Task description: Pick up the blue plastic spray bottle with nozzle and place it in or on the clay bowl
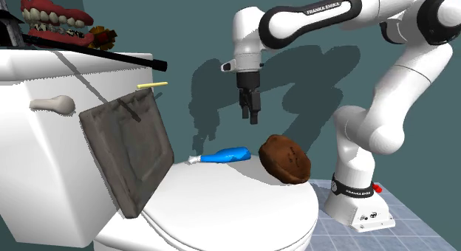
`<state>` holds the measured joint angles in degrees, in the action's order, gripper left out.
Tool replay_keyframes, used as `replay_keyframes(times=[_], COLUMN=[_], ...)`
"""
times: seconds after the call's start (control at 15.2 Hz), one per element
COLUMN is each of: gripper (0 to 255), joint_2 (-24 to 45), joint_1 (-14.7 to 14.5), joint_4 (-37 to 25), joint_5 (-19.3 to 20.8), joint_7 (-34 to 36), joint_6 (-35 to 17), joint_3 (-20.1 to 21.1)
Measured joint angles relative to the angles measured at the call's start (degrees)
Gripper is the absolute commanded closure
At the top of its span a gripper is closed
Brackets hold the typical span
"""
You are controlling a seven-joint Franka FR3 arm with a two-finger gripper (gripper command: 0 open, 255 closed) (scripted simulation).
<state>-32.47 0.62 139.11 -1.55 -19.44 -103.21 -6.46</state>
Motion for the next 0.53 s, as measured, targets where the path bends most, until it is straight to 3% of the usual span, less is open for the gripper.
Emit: replay_keyframes(times=[0.53], gripper=[0], joint_2=[16.5], joint_1=[-0.9], joint_4=[-3.9], joint_5=[-2.9], joint_7=[-10.5], joint_6=[-11.8], joint_3=[-5.4])
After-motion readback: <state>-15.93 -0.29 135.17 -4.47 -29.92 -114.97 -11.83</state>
